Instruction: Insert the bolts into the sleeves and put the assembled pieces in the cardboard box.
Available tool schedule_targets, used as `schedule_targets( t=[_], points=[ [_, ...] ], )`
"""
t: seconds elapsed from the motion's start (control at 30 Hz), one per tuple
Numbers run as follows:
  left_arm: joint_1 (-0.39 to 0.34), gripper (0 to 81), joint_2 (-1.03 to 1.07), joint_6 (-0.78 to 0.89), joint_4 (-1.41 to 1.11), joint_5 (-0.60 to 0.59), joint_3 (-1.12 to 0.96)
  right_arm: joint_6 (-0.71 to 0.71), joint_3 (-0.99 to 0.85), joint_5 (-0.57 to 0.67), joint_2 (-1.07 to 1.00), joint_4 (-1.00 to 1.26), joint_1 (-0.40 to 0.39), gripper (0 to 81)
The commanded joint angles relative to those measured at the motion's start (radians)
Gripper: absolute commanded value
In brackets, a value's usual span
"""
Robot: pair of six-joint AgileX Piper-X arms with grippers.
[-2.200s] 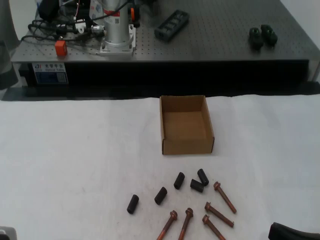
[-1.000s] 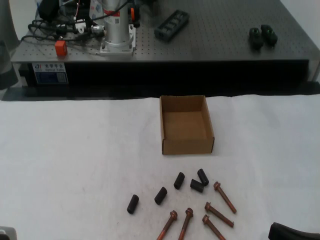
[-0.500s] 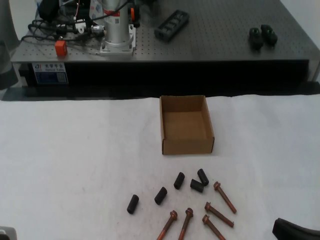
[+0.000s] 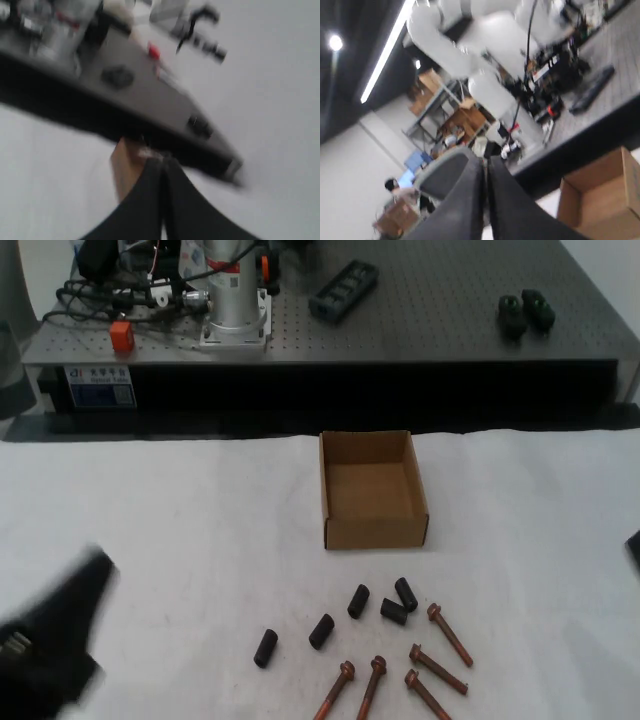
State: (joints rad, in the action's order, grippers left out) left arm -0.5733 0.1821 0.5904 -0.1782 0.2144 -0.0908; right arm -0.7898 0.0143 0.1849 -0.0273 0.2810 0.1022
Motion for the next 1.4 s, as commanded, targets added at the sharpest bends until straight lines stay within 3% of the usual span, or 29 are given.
schedule_targets(
  t=[0.0,0.07,0.1,0.2,0.27,0.4,0.5,0.6,0.7,0.9,1.1,1.37],
  points=[
    [0.000,0.3,-0.006,0.039,-0.200,0.219,-0.004,0.001,-0.014,-0.157,-0.026,0.107,0.000,7.6],
    [0.005,0.3,-0.006,0.036,-0.204,0.226,-0.006,-0.027,-0.014,-0.230,-0.062,0.163,0.000,9.0],
    [0.006,0.3,-0.006,0.025,-0.205,0.215,-0.006,-0.047,-0.014,-0.208,-0.085,0.179,0.000,9.1],
    [0.011,0.1,0.030,-0.100,-0.191,0.090,-0.015,-0.023,-0.021,-0.006,-0.182,0.197,0.000,9.1],
    [0.012,3.6,0.084,-0.213,-0.138,-0.020,-0.046,0.076,-0.076,0.176,-0.275,0.196,0.000,9.1],
    [0.012,22.5,0.274,-0.310,-0.008,-0.099,-0.162,0.282,-0.259,0.370,-0.535,0.032,0.000,9.1],
    [0.012,36.1,0.434,-0.349,0.053,-0.139,-0.268,0.453,-0.432,0.394,-0.741,-0.205,0.000,10.2],
    [0.012,34.3,0.573,-0.423,0.178,-0.200,-0.380,0.629,-0.613,0.361,-0.951,-0.455,-0.009,21.9],
    [0.012,31.9,0.730,-0.518,0.347,-0.224,-0.492,0.797,-0.798,0.224,-1.144,-0.713,-0.060,35.6],
    [0.012,31.7,0.973,-0.577,0.589,-0.220,-0.648,1.042,-1.046,-0.095,-1.496,-1.075,-0.231,35.6],
    [0.012,31.7,1.091,-0.577,0.656,-0.220,-0.675,1.060,-1.162,-0.252,-1.752,-1.184,-0.343,35.6],
    [0.012,31.7,1.103,-0.577,0.656,-0.214,-0.675,1.046,-1.178,-0.273,-1.877,-1.184,-0.371,35.1]
  ],
)
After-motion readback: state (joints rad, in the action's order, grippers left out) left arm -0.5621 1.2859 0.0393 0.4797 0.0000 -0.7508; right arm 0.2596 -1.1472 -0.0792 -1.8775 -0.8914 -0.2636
